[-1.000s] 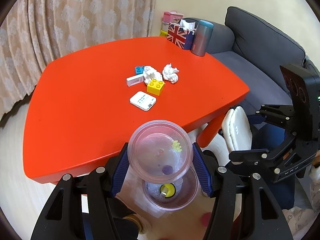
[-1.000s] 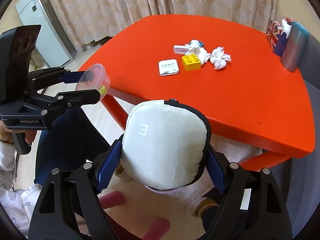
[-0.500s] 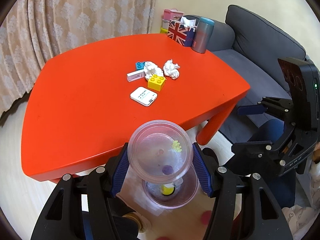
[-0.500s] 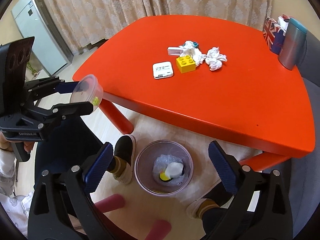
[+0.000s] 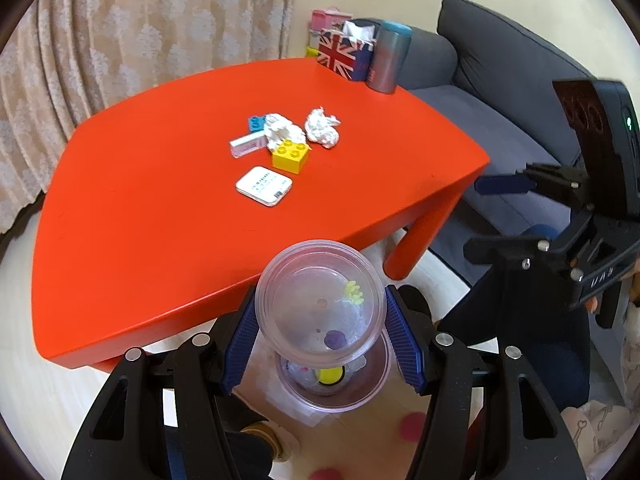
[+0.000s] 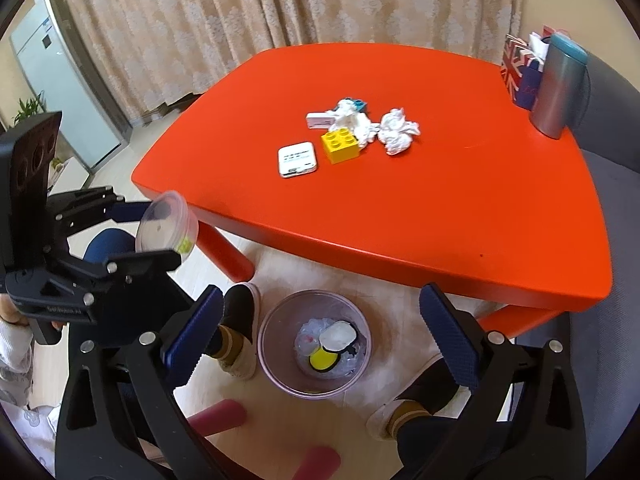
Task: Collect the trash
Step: 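Carry both items to the bin while the right tool drops the white pouch in, then lower the clear container into the bin and open the left tool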
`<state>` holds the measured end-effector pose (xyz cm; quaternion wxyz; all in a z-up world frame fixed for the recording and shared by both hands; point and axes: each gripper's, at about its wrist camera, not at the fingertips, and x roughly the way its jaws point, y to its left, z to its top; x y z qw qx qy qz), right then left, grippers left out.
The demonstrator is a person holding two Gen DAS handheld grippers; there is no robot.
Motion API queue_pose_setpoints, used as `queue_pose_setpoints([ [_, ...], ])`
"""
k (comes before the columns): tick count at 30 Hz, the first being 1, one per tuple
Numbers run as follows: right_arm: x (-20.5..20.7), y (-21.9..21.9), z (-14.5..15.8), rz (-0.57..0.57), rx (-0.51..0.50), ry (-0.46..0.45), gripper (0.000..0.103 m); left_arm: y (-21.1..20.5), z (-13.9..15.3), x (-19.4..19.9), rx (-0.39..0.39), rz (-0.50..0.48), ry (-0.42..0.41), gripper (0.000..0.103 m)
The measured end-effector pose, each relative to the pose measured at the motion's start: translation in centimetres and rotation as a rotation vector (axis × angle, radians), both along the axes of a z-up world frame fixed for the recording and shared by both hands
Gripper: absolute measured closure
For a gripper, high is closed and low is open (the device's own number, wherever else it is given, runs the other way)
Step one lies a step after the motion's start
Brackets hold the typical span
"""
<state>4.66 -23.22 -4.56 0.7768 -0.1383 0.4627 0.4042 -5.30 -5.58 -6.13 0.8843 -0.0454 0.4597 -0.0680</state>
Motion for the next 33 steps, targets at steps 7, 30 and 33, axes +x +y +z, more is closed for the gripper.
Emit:
queue_pose_setpoints([
  [7, 0.9, -1.0, 0.7, -0.038, 0.02, -0.001, 0.006, -1.5, -0.7, 0.8, 0.001, -0.048, 0.032, 0.044],
  [30, 2.0, -2.4, 1.3, -0.098, 0.048, -0.013, 0.006, -2.0, -0.8, 1.9, -0.015, -0.032, 0.012, 0.008],
  [33, 2.0, -2.3, 1.3, -0.094, 0.047, -0.012, 0.006, -1.7, -0.7, 1.8, -0.016, -0.025, 0.012, 0.008],
])
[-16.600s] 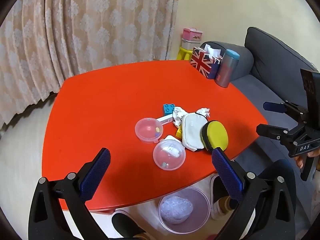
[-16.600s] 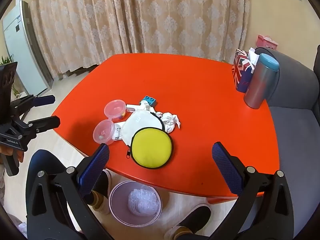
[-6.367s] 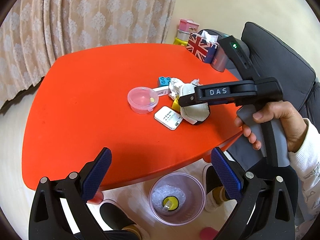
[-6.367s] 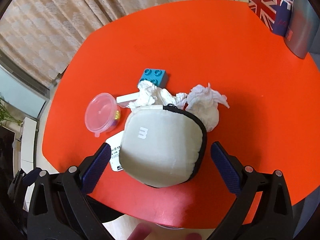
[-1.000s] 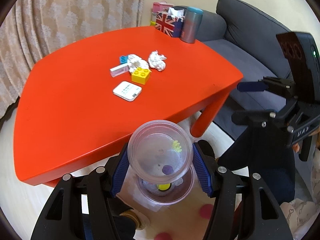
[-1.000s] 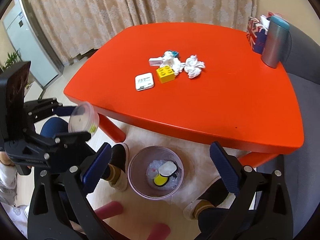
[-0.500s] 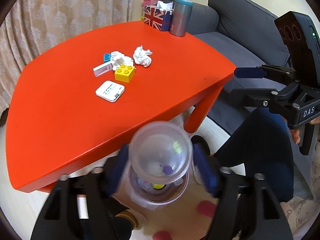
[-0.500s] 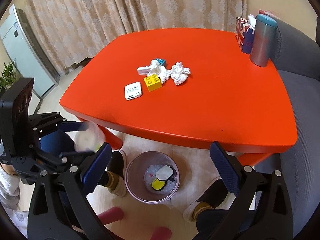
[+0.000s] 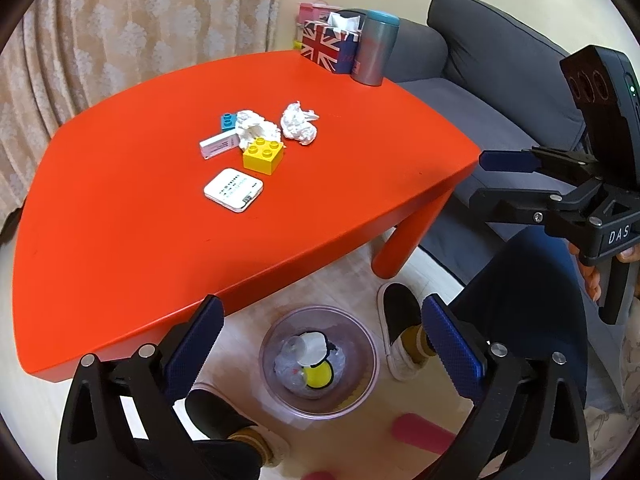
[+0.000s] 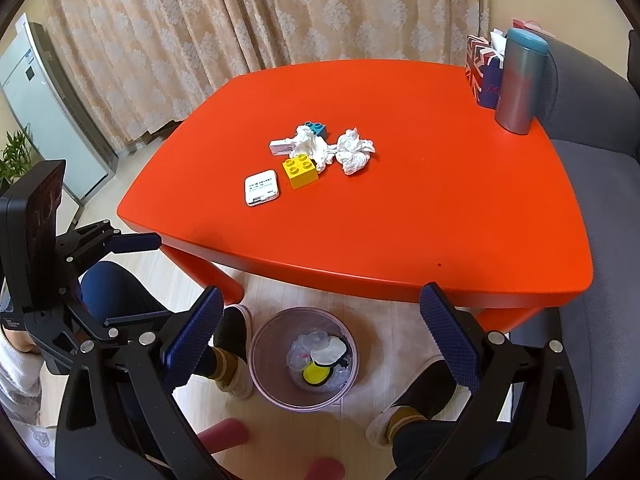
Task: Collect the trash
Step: 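Lower the clear container into the bin and open the left tool, then move both tools back over the table toward the remaining items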
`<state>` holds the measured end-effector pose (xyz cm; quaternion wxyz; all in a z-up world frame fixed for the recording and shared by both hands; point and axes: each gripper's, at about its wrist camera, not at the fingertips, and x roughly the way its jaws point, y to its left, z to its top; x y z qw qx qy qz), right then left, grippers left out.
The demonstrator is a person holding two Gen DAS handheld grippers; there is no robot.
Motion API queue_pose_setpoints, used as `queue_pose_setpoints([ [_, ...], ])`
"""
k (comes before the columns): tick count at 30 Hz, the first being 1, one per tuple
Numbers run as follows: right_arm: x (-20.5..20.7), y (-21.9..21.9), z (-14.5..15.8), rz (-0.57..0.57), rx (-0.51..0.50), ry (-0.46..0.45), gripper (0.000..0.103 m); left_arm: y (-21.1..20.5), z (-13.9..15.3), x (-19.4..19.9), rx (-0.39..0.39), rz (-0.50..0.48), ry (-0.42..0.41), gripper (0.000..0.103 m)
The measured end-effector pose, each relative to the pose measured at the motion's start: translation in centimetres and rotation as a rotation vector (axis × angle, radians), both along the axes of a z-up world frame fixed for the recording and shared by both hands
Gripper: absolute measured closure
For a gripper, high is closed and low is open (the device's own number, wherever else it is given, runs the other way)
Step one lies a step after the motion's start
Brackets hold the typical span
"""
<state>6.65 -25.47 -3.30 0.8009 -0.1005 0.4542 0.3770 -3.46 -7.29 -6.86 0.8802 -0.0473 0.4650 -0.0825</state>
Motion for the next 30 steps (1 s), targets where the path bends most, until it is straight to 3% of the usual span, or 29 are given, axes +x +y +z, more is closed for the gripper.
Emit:
queue_pose_setpoints([
  [17, 2.1, 1.6, 0.6, -0.018, -0.014, -0.019, 0.005, 3.2, 0.9, 4.0, 0.019, 0.057, -0.018, 0.008],
  [30, 3.3, 1.7, 0.4, -0.025, -0.023, -0.009, 0.005, 4.9, -0.1, 9.6, 0.059, 0.058, 0.046, 0.008],
])
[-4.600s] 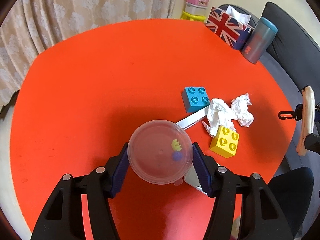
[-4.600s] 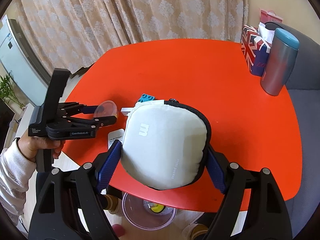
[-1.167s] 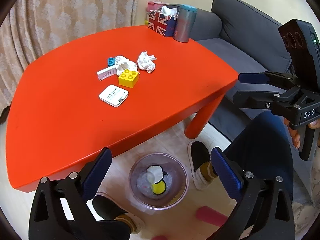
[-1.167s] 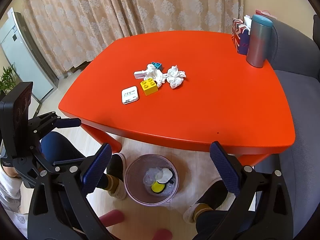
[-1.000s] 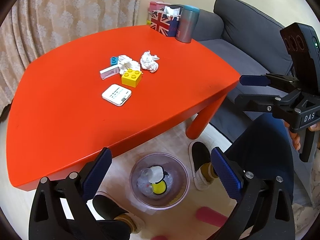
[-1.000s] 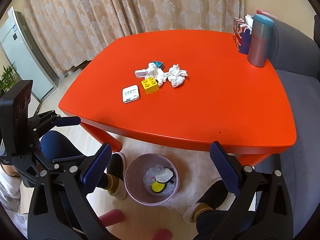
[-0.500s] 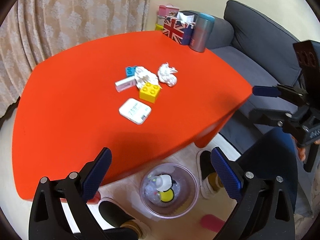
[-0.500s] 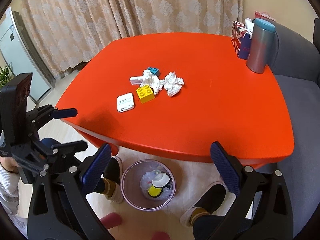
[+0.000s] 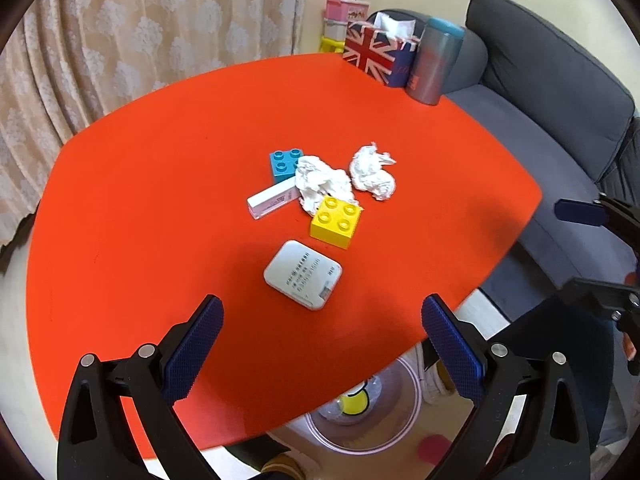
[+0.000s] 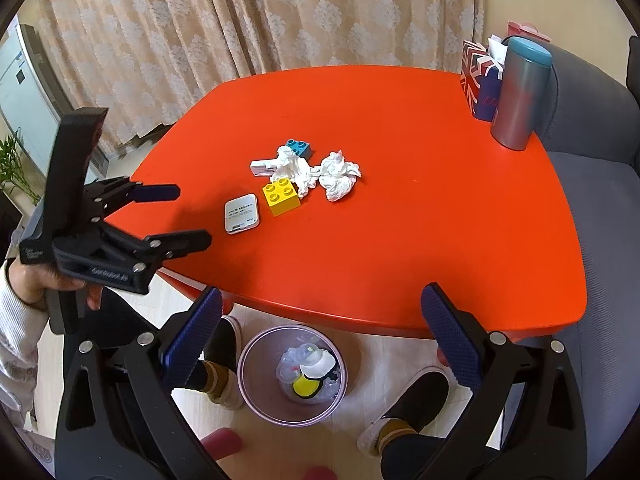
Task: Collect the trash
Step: 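Move both tools back over the table toward the remaining items, then grasp the white rectangular device with the left tool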
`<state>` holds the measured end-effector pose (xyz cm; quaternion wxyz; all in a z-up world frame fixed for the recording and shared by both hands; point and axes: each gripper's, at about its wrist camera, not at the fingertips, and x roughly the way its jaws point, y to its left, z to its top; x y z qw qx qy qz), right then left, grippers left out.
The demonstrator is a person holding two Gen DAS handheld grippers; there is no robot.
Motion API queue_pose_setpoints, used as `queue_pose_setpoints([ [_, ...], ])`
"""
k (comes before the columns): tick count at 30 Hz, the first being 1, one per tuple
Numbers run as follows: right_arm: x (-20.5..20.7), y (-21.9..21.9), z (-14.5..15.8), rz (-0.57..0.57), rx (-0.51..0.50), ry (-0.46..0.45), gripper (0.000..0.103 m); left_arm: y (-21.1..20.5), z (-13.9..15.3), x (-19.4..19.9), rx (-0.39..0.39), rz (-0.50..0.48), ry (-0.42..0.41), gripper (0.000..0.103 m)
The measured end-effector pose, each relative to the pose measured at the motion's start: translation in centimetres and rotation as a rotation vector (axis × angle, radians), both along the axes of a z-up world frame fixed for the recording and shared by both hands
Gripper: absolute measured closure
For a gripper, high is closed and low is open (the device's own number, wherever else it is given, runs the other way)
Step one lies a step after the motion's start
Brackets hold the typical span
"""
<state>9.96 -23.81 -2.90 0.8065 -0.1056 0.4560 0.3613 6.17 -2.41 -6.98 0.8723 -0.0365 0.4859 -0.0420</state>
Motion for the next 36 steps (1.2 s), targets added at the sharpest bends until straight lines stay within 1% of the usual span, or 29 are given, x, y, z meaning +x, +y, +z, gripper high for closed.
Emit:
queue_pose_setpoints([
  [10, 0.7, 0.1, -0.4, -0.006, -0.008, 0.01, 0.005, 0.4, -2.5, 3.4, 0.034, 0.007, 0.071, 0.008],
  [18, 1.1, 0.0, -0.8, -0.013, -0.009, 0.019, 0.005, 0.5, -3.8, 4.2, 0.06, 0.014, 0.081, 0.008],
  [21, 1.1, 0.0, -0.8, -0.014, -0.008, 0.019, 0.005, 0.3, -4.1, 4.2, 0.065, 0.006, 0.085, 0.025],
  [23, 1.1, 0.0, -0.8, -0.012, -0.009, 0.018, 0.005, 0.3, -4.0, 4.1, 0.073, 0.004, 0.077, 0.03],
  [25, 1.1, 0.0, -0.9, -0.012, -0.008, 0.018, 0.005, 0.4, -3.9, 3.9, 0.073, 0.005, 0.073, 0.041],
  [27, 1.2, 0.1, -0.9, -0.011, -0.009, 0.018, 0.005, 0.6, -3.8, 4.0, 0.076, 0.004, 0.071, 0.049],
  [36, 1.9, 1.2, -1.1, 0.001, -0.016, -0.003, 0.005, 1.2, -3.3, 3.6, 0.05, 0.009, 0.062, 0.049],
])
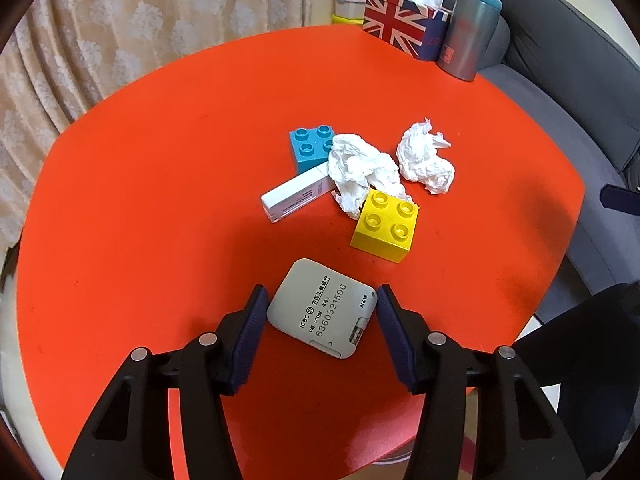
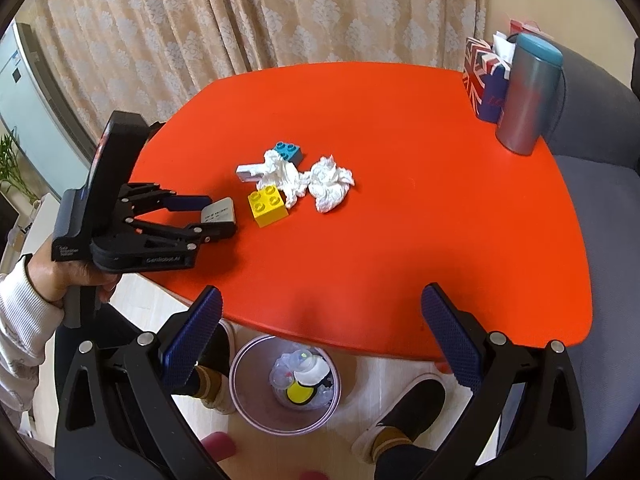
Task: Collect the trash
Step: 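Grasp the white rectangular device with the left tool, then lift the white device with the left tool while the right tool grasps the crumpled tissue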
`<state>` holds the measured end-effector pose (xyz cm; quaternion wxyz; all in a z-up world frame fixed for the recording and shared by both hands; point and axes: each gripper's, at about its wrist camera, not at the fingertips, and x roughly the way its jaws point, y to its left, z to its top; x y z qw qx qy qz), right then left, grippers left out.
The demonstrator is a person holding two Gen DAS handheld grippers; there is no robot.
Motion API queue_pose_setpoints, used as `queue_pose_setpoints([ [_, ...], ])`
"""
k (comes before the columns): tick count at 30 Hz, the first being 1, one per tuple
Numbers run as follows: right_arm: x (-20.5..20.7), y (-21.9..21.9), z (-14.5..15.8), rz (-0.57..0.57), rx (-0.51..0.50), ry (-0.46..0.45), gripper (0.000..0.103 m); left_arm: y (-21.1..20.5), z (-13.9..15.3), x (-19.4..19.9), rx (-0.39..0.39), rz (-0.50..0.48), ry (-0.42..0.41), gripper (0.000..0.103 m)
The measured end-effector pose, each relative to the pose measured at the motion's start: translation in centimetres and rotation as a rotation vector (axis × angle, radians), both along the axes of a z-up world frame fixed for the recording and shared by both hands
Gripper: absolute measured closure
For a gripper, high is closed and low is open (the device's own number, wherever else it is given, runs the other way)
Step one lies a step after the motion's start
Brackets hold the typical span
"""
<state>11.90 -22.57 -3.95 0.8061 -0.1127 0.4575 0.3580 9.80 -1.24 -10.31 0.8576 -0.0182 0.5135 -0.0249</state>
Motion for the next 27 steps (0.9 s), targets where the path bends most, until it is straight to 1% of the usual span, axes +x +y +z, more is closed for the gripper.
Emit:
queue_pose_setpoints([
  [11, 2.9, 2.7, -0.1, 0.016, -0.028, -0.032, 0.005, 1.0, 2.0, -1.1, -0.017, 0.019, -0.047, 0.049],
  [17, 5.0, 4.4, -1.1, 0.026, -0.069, -0.04, 0.005, 1.2, 3.0, -1.6, -0.025, 0.023, -0.067, 0.049],
  [26, 7.4, 6.8, -2.9, 0.047, -0.118, -0.02, 0.005, 1.6, 3.5, -1.9, -0.037, 0.03, -0.085, 0.049],
  [27, 7.6, 7.0, -3.2, 0.05, -0.119, -0.015, 0.007, 1.6, 3.5, -1.9, -0.038, 0.031, -0.086, 0.049],
])
